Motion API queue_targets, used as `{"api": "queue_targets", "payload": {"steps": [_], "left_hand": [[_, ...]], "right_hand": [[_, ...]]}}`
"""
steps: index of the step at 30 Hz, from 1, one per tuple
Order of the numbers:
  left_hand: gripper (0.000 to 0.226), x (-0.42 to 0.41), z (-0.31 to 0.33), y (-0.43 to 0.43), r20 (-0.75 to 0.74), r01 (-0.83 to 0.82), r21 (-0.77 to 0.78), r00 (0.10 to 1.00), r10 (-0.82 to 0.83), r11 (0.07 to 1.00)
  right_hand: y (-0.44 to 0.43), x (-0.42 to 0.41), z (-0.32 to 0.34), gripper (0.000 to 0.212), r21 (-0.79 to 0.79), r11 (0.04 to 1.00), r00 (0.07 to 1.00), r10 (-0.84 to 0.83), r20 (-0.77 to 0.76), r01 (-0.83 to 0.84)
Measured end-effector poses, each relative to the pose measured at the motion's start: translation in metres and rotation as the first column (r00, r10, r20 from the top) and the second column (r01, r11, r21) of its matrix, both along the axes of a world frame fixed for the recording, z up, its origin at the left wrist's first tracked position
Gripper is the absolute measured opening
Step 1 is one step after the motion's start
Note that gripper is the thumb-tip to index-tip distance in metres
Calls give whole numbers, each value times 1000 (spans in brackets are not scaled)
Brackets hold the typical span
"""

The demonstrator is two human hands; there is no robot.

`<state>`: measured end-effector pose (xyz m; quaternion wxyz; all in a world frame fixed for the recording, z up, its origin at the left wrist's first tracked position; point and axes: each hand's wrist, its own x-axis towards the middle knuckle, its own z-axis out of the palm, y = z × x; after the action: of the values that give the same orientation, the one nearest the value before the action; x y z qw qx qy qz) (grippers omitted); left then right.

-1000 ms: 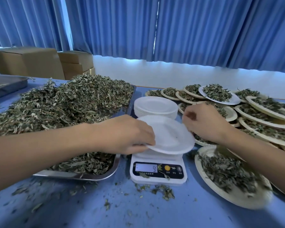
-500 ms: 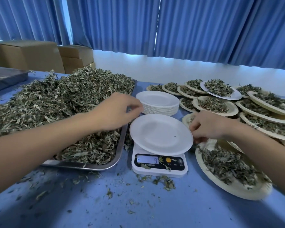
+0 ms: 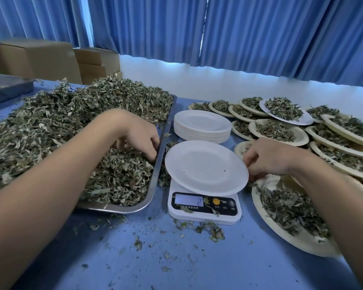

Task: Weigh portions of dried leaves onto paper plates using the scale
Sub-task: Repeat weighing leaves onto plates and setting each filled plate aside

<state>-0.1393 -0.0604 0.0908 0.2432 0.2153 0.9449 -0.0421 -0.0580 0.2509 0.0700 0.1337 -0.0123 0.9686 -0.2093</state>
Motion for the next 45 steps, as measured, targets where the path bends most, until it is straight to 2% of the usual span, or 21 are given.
{"api": "queue_targets", "payload": {"steps": [4, 7, 11, 12, 14, 16, 20, 29, 36, 42, 45], "left_hand": [[43, 4, -1, 4, -23, 56, -86, 998, -58, 995], [36, 3, -10, 10, -106, 60, -137, 992, -74, 989], [29, 2, -11, 8, -144, 22, -83, 989, -34, 996], [34, 3, -9, 7, -147, 19, -62, 989, -27, 998], [59, 4, -3, 3, -151, 17, -15, 988, -19, 1000], [67, 3, 4, -1, -187, 34, 33, 982, -27, 999], [63, 2, 13, -6, -297, 61, 120, 955, -23, 991], [49, 0, 25, -16, -431, 94, 286, 902, 40, 954], [59, -2, 18, -15, -405, 49, 268, 912, 66, 962], [49, -2, 19, -14, -414, 30, 287, 905, 96, 957], [51, -2, 21, -14, -437, -16, 335, 883, 170, 942]], "right_hand": [[1, -1, -3, 28, -51, 997, 999, -50, -5, 50], [1, -4, -6, 30, -25, 999, 999, -46, -20, 46], [2, -3, -7, 30, -39, 997, 998, -65, -26, 64], [2, -2, -7, 29, -52, 996, 997, -72, -27, 70], [2, 0, -8, 28, -68, 995, 996, -80, -27, 78], [1, 2, -8, 27, -70, 995, 996, -80, -36, 77], [-1, 4, -8, 26, -83, 992, 994, -95, -51, 90], [1, 1, -11, 27, -98, 990, 994, -103, -39, 99], [1, -1, -11, 27, -78, 993, 994, -96, -43, 92], [1, -2, -13, 26, -80, 992, 993, -104, -58, 99], [2, -2, -12, 26, -67, 993, 994, -98, -46, 95]]}}
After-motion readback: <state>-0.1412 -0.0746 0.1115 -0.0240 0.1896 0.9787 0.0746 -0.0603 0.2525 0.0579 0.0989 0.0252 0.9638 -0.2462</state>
